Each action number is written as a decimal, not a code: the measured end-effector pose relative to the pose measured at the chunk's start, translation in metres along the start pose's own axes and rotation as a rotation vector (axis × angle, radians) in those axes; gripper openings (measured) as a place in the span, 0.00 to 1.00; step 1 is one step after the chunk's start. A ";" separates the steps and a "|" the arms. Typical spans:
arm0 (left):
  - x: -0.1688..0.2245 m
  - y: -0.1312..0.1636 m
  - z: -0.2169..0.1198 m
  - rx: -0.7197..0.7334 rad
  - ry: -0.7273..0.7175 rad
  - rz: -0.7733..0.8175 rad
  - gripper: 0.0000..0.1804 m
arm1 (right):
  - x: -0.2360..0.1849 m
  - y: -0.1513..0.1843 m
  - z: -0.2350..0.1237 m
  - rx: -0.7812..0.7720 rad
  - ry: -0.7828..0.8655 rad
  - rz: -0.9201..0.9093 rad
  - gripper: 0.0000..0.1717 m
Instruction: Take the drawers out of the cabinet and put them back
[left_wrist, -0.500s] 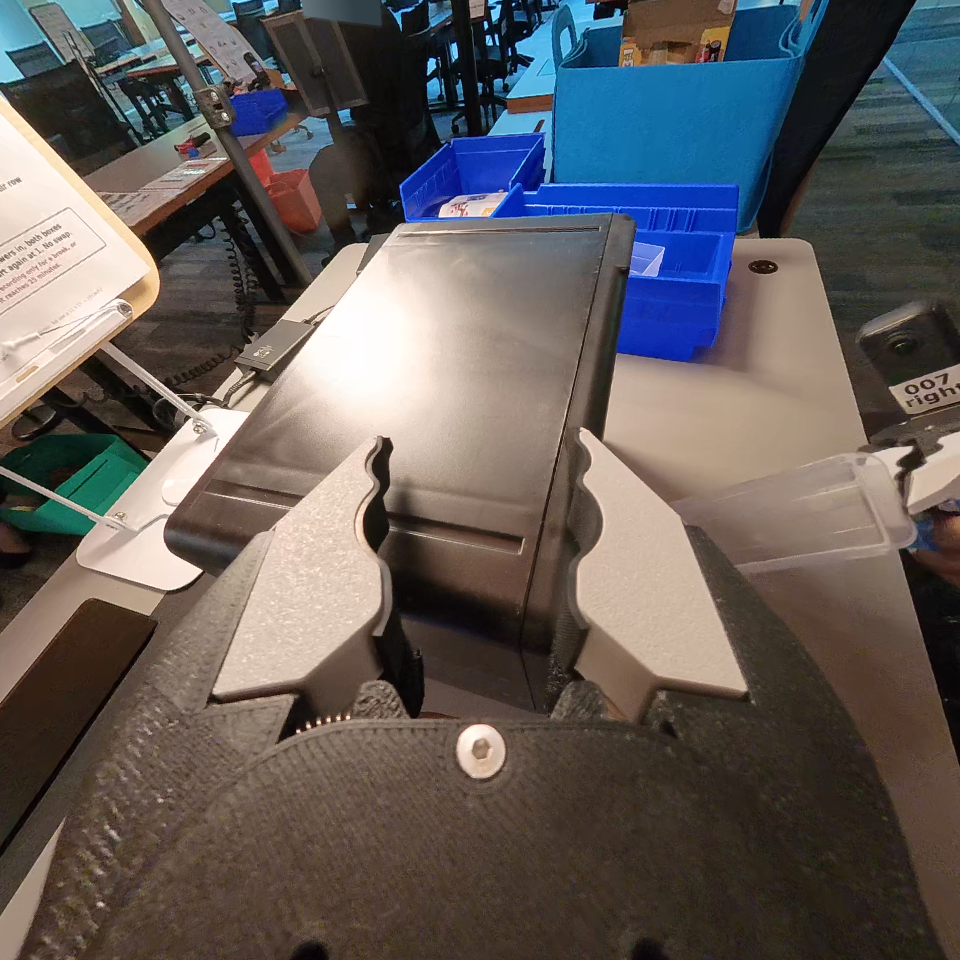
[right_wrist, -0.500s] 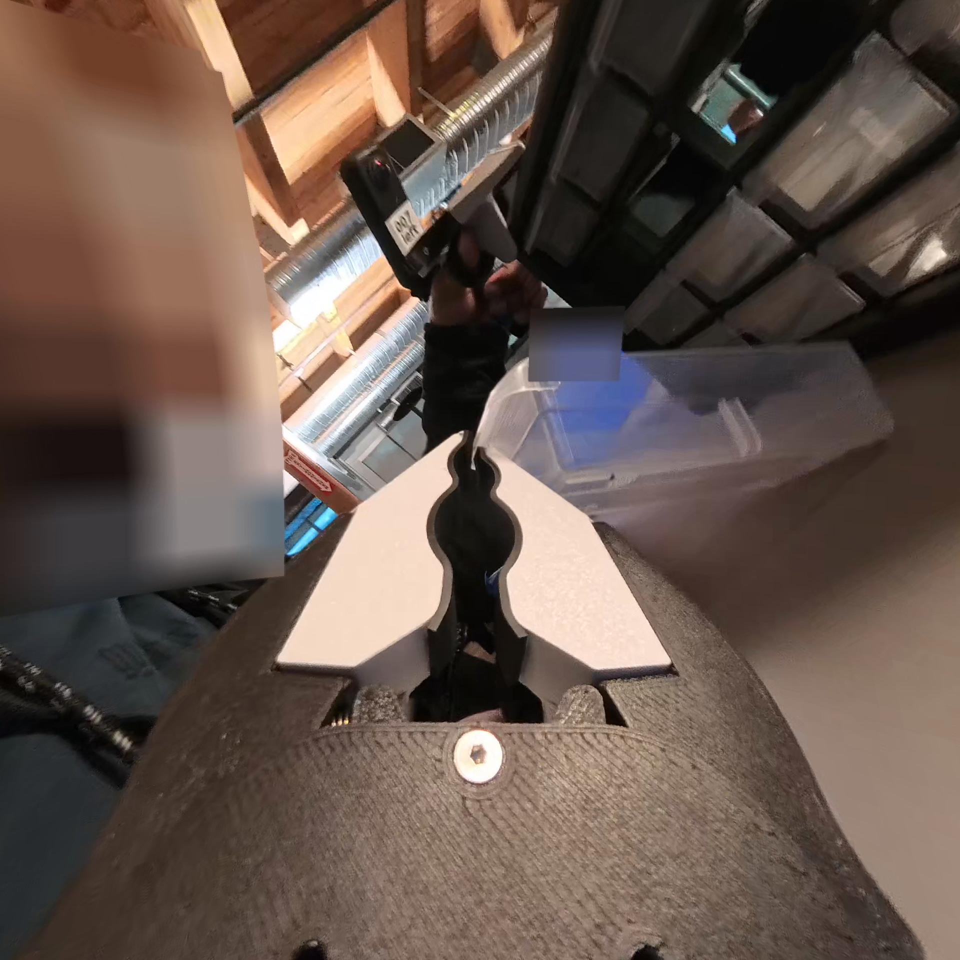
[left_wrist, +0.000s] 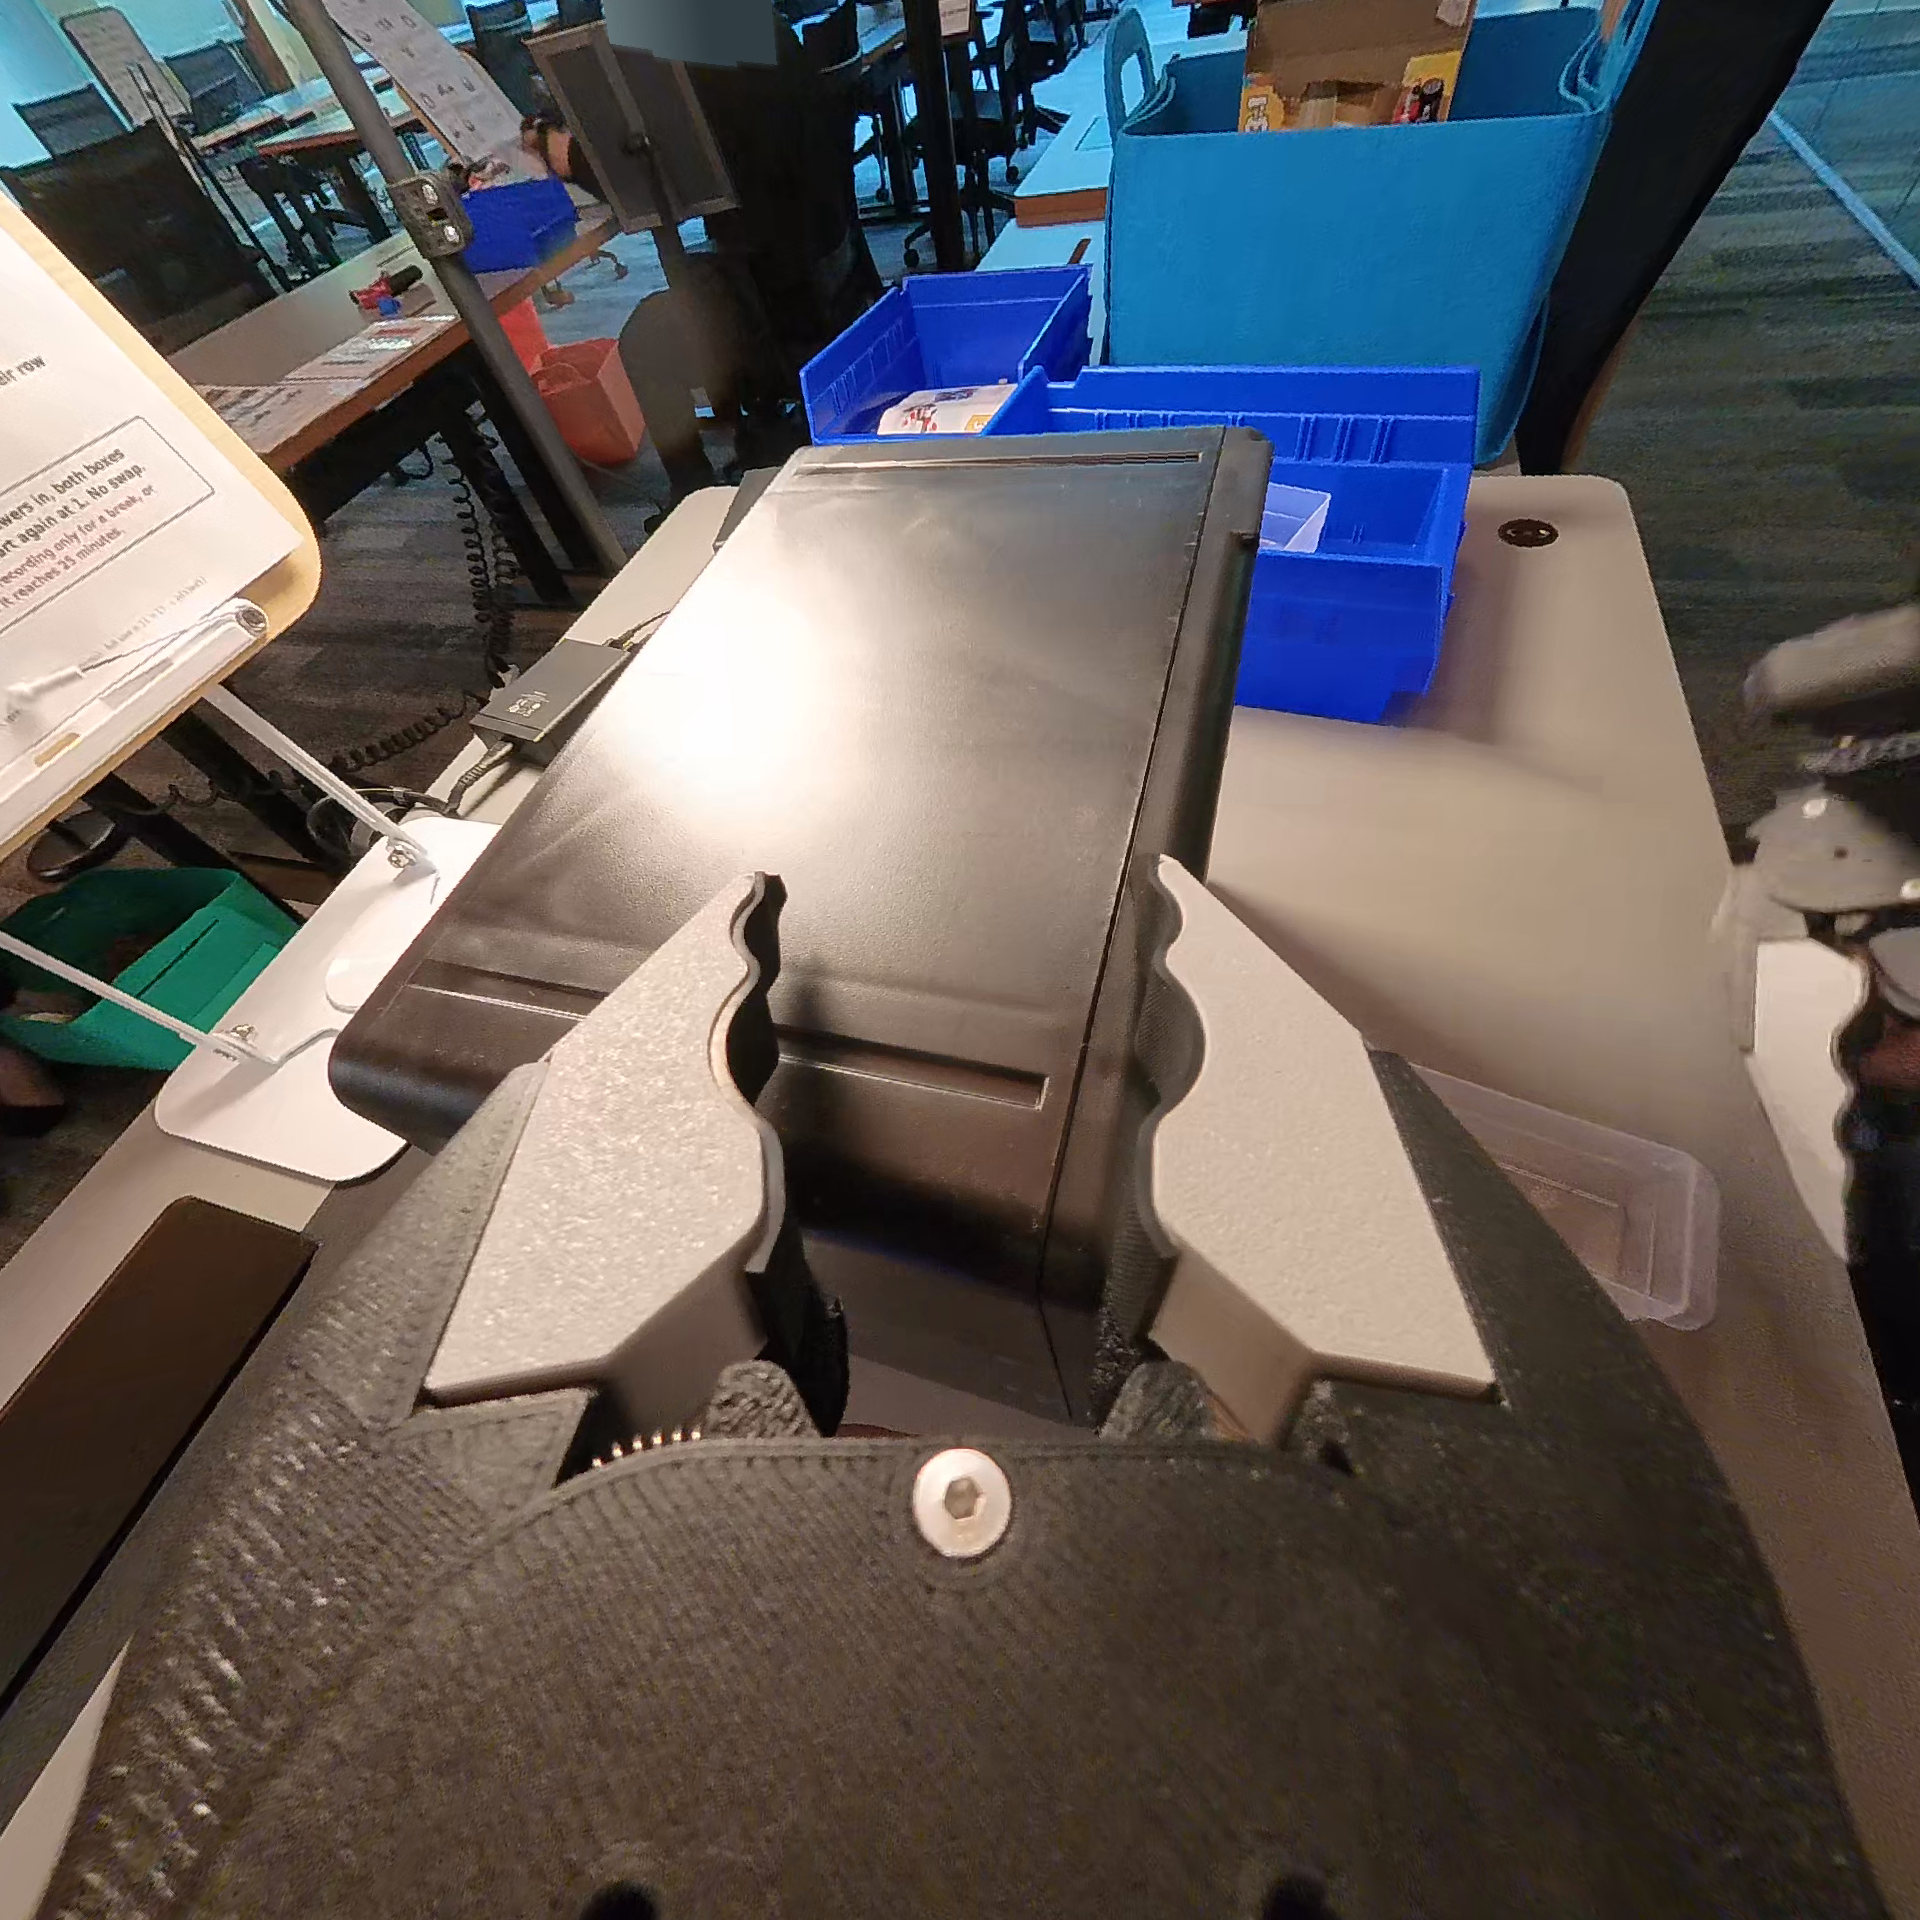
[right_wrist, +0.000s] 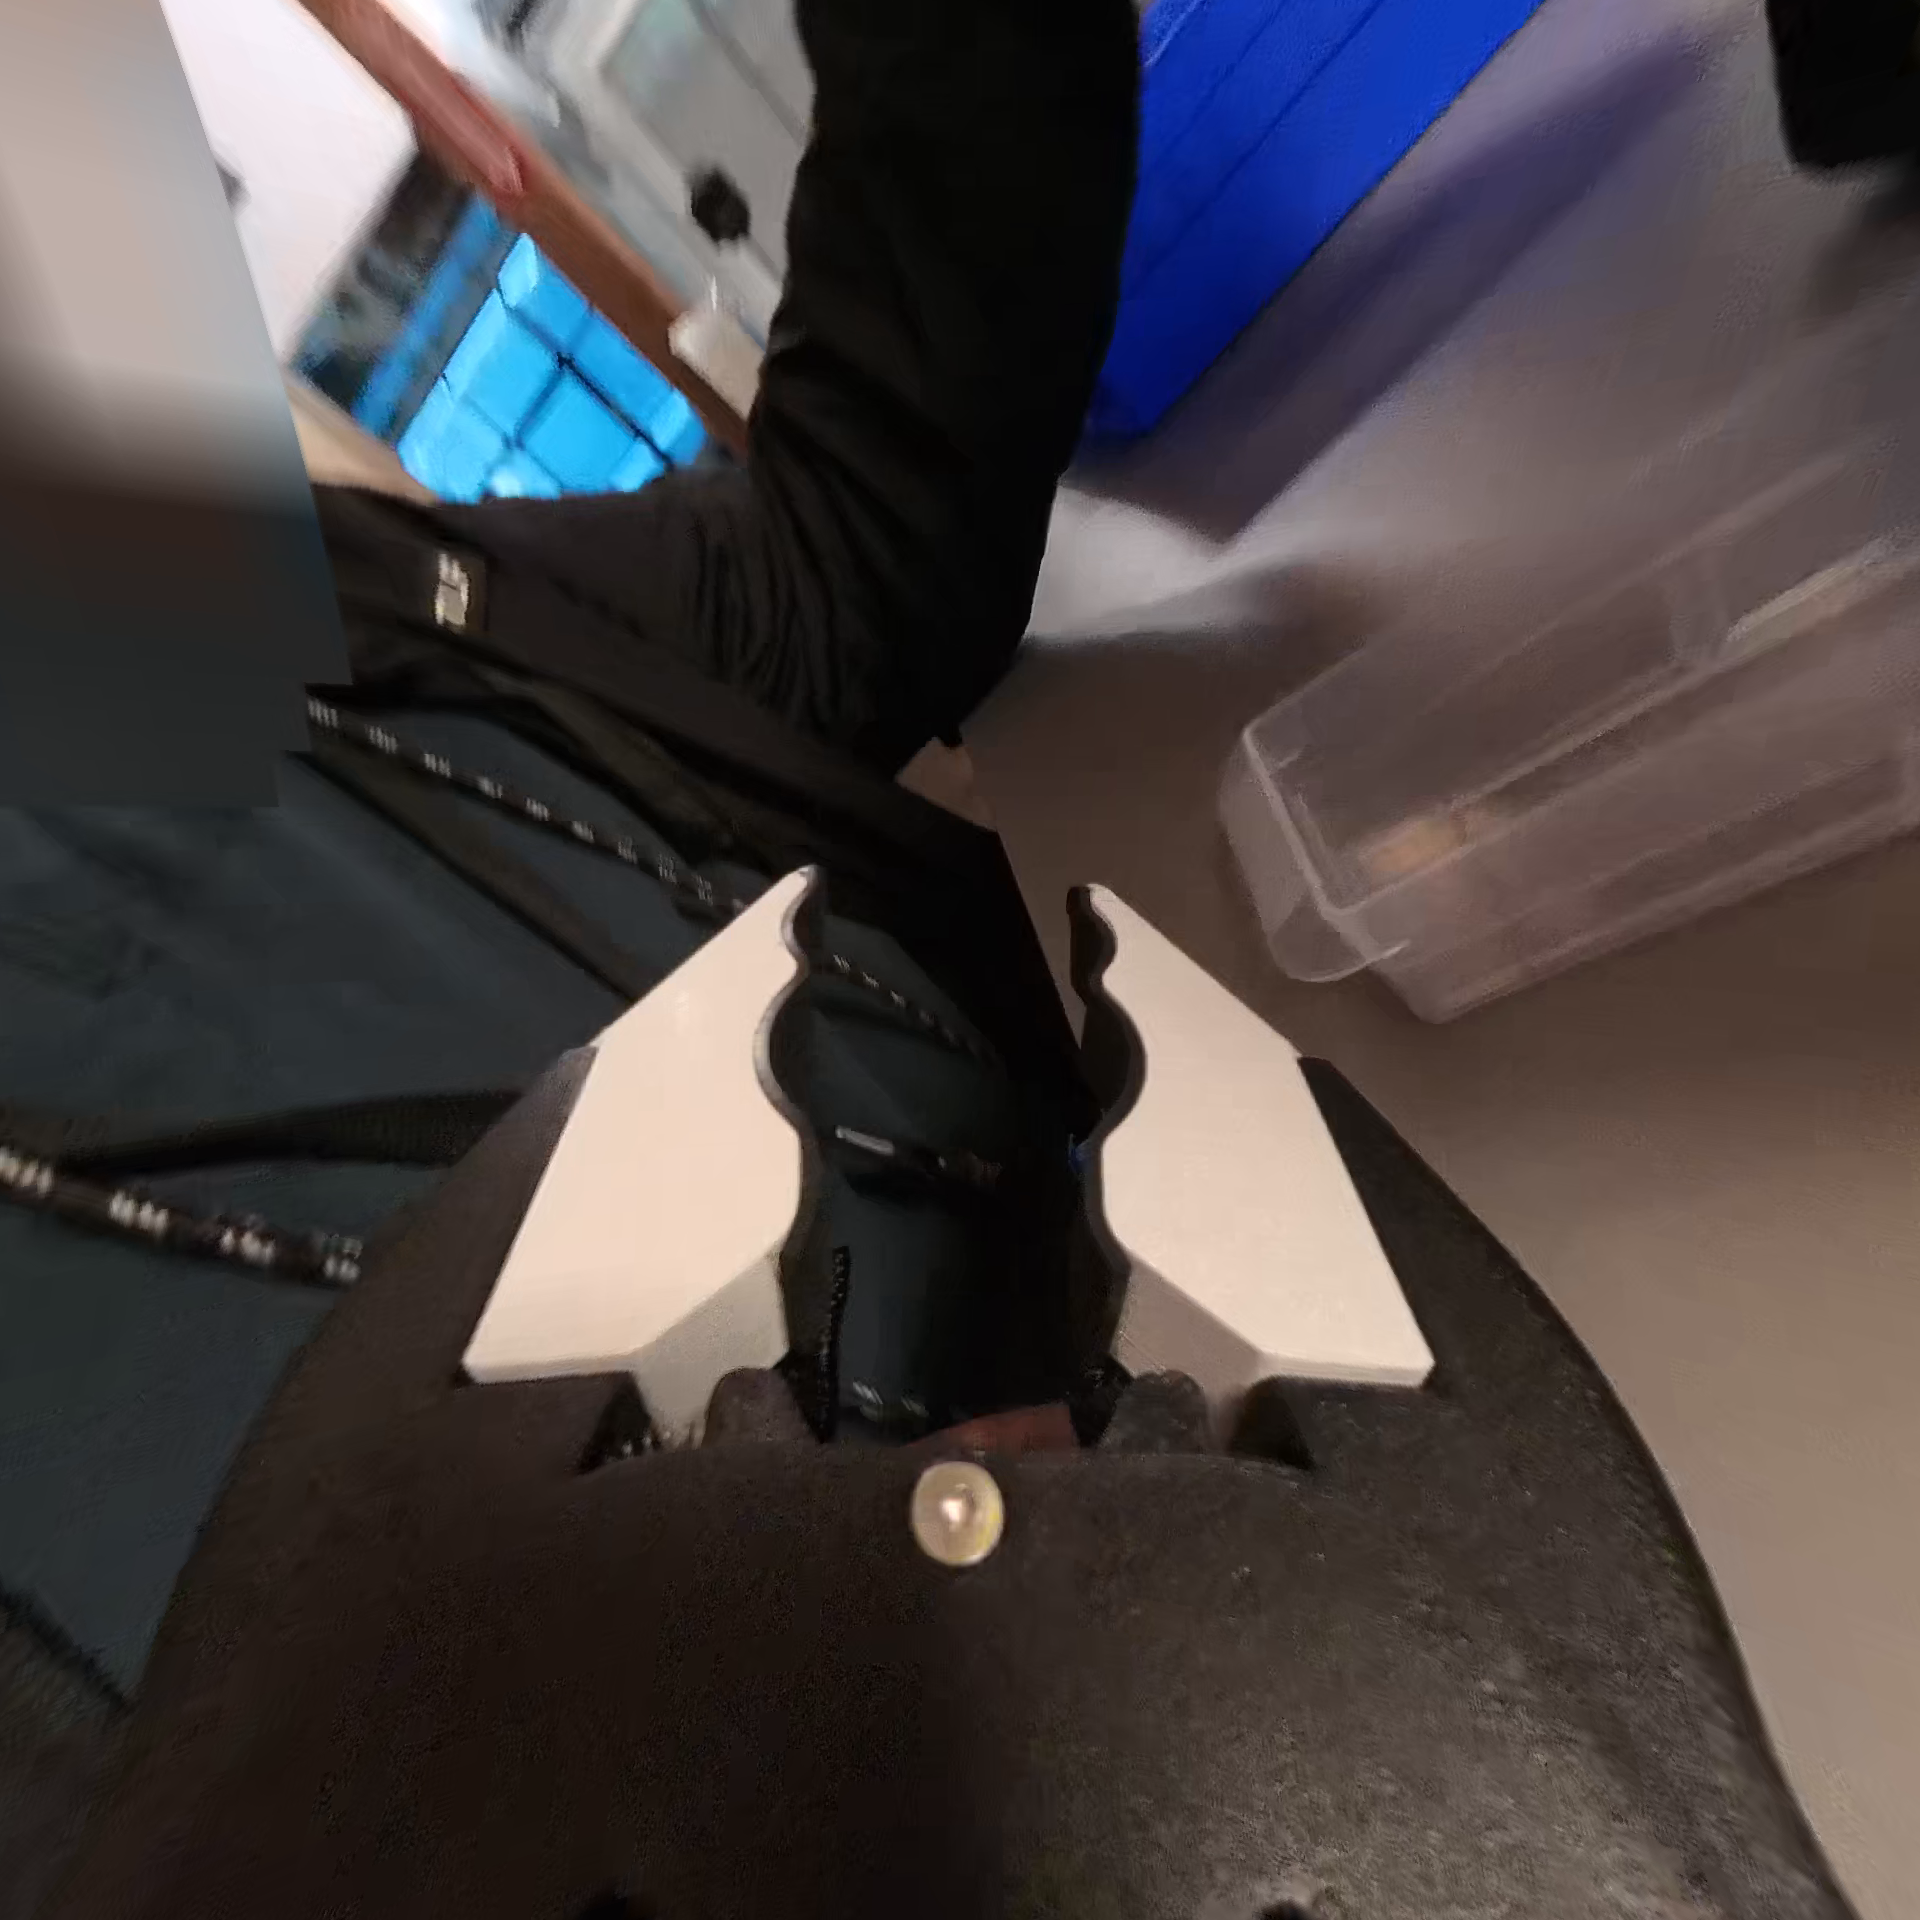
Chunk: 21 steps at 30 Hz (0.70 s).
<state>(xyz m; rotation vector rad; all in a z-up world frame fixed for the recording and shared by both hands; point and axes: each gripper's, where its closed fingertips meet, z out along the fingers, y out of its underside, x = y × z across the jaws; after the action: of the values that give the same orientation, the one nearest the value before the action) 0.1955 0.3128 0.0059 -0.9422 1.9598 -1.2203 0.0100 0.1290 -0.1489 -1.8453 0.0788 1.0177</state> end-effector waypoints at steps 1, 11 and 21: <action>0.000 0.000 0.000 0.000 0.000 0.000 0.38 | 0.001 -0.004 -0.006 -0.031 0.022 -0.088 0.29; 0.000 0.000 0.000 -0.001 -0.003 -0.002 0.38 | 0.104 -0.069 -0.045 -0.410 0.475 -1.157 0.34; 0.000 0.000 0.000 -0.001 0.002 -0.003 0.38 | 0.114 -0.047 -0.020 -0.665 0.305 -1.285 0.32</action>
<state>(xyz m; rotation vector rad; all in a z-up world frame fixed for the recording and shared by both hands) 0.1951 0.3128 0.0057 -0.9447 1.9615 -1.2223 0.1175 0.1796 -0.1880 -2.0200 -1.2285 -0.1917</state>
